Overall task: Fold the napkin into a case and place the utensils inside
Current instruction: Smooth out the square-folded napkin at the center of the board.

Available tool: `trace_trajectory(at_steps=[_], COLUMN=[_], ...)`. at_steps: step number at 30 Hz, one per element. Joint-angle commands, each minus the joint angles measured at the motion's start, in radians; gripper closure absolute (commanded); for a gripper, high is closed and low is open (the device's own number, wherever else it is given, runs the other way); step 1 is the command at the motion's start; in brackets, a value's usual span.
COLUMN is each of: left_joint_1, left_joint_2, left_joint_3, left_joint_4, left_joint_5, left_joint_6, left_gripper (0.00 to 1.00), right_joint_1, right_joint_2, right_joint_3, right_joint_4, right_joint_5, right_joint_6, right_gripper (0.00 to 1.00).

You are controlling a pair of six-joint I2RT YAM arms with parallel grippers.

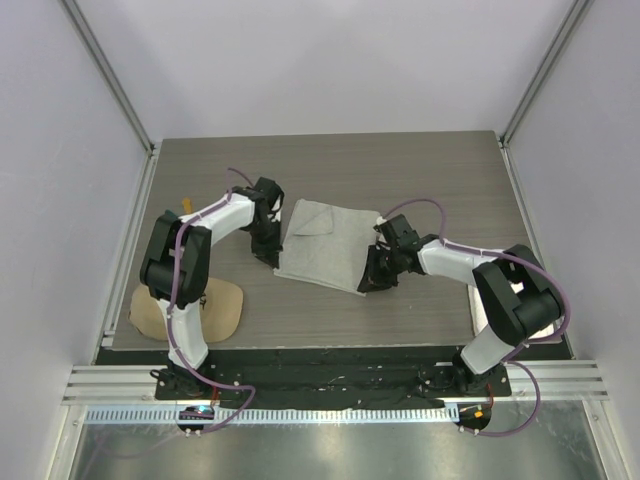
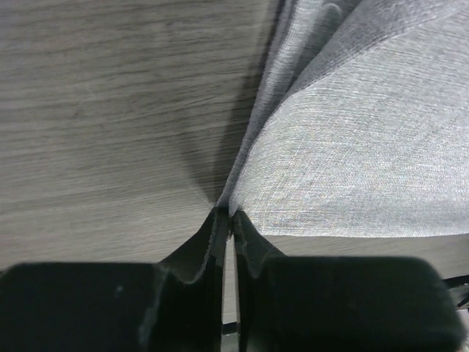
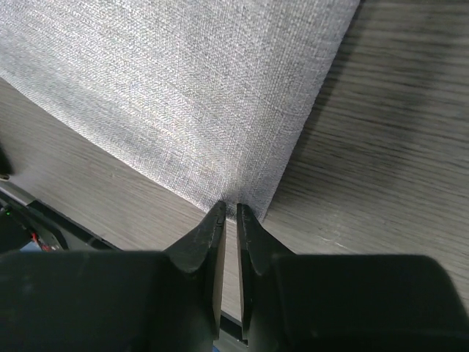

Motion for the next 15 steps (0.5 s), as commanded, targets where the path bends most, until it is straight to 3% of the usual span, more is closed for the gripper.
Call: trace_trajectory(at_steps=[1,4,8,10,15], left_joint_1=[0.007,0.007,0.007,0.007,-0.014], left_joint_2=[-0.029,-0.107,-0.216,-0.242,-0.144], left_joint_3=[0.010,0.021,0.074,0.064,0.073], left_joint_4=[-0.049,-0.041,0.003,0.103,0.316], left_joint_5=[-0.044,-0.063,-0.091,-0.035,0.185], left_joint_6=[0.030,0.016,-0.030,-0.092,-0.200], left_gripper=[0.82,0.64,0.59,0.61,0.84], right_joint_1=[-0.011,-0.009,-0.011,-0.009,-0.009], right_joint_2=[-0.028,-0.075,-0.040,0.021,0.225], right_joint_3=[0.000,0.082,0.247,0.309,0.511], right_joint_4=[-0.010,-0.043,-0.068,-0.065,-0.057], right_joint_5=[0.031,0.039,0.043,0.029,0.037], right_joint_6=[-0.023,-0.027,-0.035,-0.035,-0.034], right_gripper=[0.84,0.84,0.80,0.77,0.73])
